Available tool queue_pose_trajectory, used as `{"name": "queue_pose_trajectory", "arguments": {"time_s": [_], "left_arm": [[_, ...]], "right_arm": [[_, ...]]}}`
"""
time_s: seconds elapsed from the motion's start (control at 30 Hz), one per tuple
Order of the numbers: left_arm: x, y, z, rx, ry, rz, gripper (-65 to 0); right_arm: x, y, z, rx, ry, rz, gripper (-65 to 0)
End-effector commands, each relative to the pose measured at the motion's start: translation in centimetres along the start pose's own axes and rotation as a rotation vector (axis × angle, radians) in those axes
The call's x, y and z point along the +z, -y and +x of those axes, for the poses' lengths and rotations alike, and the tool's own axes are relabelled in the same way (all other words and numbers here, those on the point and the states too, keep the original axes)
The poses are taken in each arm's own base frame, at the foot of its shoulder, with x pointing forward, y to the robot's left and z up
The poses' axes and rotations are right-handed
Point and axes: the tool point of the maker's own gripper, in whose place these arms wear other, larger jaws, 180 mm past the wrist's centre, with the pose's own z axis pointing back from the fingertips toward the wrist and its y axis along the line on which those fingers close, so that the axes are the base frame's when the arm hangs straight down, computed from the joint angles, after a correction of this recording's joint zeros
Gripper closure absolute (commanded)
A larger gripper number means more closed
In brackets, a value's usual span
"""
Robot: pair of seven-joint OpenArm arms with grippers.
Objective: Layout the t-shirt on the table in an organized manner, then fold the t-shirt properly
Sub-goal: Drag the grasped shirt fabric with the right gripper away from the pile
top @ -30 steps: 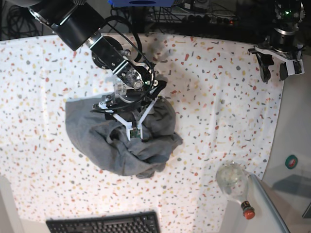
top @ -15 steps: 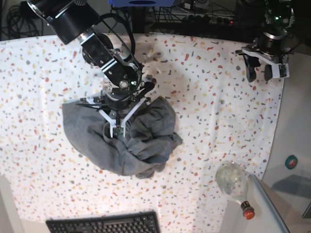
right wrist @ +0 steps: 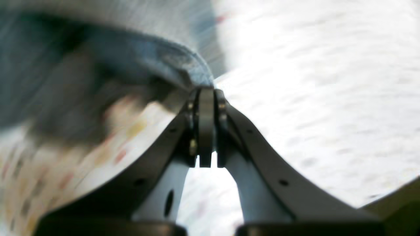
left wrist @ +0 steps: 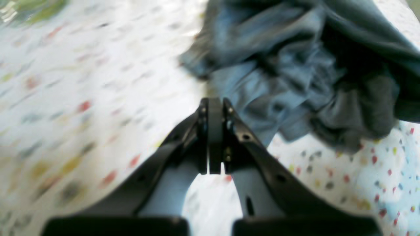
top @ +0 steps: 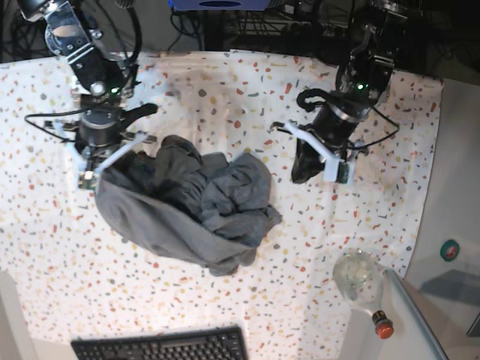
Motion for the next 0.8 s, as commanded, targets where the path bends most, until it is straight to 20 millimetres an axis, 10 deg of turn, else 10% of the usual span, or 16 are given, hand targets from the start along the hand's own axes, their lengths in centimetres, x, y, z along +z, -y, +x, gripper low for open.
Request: {"name": "queue_pose_trajectory", "arguments": {"time_s": [0.0,0.3,0.5,0.77], "left_arm": [[-1.2,0.8,1.1,0.008,0.031,-0.021,0.0],[-6.1,-1.7,-5.0,0.035,-0.171,0.037,0.0],[-2.6,-8.2,-3.3,0.021,-0.120,0.160,0.0],[5.0,-11.9,-2.9,0.036,-0.057,0.284,0.0]], "right_arm": [[0.2,1.1,1.5,-0.017,0.050,-0.025,0.0],[-1.5,9.4,5.1,-0.064,0.109,-0.180,0.0],[-1.8,13.3,6.5,-0.035,0.117,-0.212,0.0],[-1.1,12.9,-1.3,0.004,-0.054,-0.190,0.0]]}}
